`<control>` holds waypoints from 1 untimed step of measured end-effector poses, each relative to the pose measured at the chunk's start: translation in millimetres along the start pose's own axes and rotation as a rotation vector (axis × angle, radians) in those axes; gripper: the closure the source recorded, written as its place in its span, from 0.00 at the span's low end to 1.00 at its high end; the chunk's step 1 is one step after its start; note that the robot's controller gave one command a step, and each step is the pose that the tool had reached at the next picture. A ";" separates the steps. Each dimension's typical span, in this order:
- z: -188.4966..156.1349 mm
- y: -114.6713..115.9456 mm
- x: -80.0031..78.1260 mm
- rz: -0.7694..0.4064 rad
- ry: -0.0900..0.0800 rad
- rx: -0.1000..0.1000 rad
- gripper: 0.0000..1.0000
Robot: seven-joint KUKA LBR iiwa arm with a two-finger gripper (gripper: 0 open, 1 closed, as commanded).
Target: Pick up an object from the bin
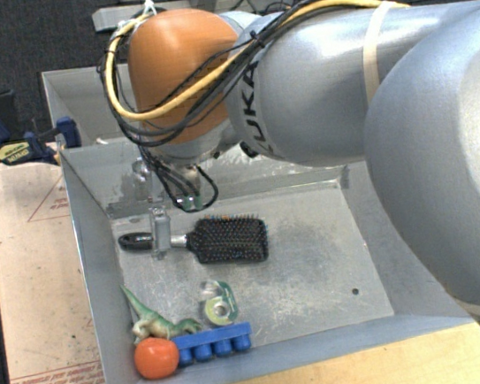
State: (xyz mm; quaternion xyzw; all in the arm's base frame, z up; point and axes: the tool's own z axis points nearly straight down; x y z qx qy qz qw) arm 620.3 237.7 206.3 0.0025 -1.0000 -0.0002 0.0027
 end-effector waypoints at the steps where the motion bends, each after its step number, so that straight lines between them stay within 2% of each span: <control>1: -5.5 -1.4 -1.3 0.004 -0.007 -0.002 0.00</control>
Offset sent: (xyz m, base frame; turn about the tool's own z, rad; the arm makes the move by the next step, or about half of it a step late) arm -0.0498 -0.1146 -0.1363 -0.0399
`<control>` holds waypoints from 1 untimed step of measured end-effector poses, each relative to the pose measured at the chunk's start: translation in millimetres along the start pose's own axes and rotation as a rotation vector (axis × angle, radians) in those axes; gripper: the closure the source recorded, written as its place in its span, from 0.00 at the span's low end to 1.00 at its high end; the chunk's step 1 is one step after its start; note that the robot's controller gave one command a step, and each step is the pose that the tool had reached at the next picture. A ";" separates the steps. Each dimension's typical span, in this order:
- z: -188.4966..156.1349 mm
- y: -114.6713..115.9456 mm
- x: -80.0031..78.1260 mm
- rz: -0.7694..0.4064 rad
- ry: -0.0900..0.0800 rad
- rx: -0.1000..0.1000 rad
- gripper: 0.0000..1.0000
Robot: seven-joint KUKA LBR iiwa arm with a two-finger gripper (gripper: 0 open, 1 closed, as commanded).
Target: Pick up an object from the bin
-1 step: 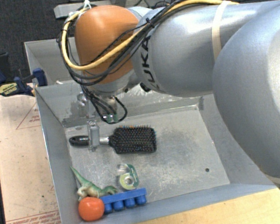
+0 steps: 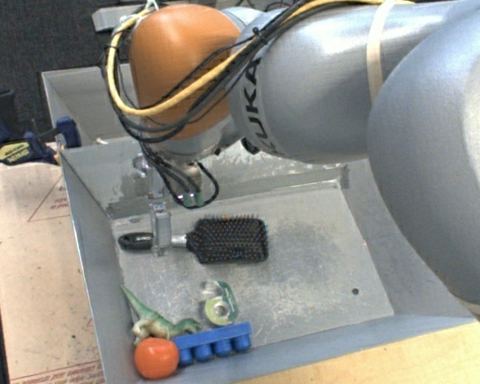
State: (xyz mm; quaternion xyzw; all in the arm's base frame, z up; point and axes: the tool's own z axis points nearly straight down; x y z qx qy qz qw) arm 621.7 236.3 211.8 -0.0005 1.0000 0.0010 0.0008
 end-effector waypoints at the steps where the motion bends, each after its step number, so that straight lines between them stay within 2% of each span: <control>1: 63.2 -50.1 23.1 -0.021 -0.003 -0.001 0.00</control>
Offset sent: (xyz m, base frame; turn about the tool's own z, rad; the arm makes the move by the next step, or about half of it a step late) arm -0.0279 -0.0973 -0.0636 0.1677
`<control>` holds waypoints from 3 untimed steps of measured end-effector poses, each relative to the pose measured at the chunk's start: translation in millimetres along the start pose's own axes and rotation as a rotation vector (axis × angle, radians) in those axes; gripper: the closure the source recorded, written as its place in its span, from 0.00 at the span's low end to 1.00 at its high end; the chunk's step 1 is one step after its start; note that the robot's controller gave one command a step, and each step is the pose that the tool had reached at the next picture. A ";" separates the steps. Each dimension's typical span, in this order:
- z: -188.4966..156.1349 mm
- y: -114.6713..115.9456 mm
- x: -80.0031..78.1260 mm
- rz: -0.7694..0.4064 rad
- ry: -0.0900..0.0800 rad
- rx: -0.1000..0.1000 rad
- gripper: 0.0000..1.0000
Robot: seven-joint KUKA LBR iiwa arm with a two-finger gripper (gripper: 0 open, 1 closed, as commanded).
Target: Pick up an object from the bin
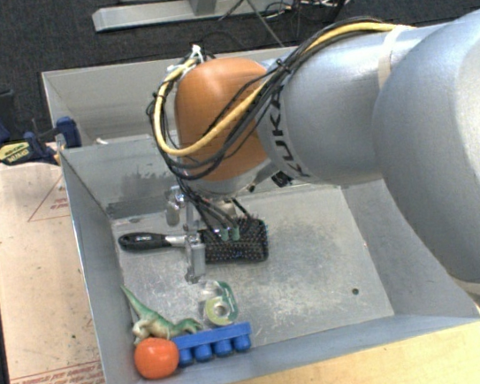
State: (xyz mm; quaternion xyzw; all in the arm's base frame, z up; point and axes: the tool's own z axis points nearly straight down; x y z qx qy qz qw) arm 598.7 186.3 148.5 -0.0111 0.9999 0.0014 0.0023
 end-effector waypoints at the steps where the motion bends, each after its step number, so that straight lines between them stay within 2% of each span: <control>1: 9.3 -40.7 6.7 0.176 0.007 0.003 0.00; 2: 4.6 -87.3 -20.0 0.205 0.001 0.002 0.00; 3: 69.7 -78.8 -25.4 0.300 -0.001 0.000 0.00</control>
Offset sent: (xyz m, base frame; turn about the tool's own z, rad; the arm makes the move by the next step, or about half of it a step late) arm 0.0224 -0.0883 -0.0050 0.2062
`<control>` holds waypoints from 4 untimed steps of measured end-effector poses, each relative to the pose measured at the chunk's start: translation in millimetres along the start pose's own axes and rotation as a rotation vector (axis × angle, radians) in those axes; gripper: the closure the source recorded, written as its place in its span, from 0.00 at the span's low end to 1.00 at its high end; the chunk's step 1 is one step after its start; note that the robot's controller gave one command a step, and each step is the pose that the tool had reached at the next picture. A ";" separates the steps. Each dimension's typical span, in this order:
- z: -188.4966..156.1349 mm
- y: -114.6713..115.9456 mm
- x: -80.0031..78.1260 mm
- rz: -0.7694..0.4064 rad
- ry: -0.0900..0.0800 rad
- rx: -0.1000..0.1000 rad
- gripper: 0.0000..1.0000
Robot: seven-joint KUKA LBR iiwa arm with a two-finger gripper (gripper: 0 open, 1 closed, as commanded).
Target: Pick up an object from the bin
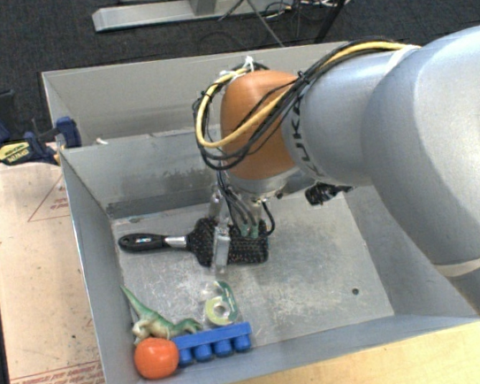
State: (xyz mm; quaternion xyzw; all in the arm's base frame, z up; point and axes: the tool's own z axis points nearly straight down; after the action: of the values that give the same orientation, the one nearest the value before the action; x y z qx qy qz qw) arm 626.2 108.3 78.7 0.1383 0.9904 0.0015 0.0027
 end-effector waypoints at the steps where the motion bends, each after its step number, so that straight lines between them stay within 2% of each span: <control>1: 4.8 -33.9 -1.6 0.036 -0.002 -0.003 1.00; 3: 1.1 -34.2 -0.7 0.035 0.000 -0.001 1.00; 4: -13.6 -34.8 0.5 0.035 0.006 0.002 1.00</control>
Offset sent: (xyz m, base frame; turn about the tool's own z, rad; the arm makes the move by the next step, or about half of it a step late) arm 0.0000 0.0000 0.0000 0.0000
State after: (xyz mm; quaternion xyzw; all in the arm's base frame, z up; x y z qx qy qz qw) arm 616.1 75.0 92.2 0.1557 0.9878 0.0009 -0.0006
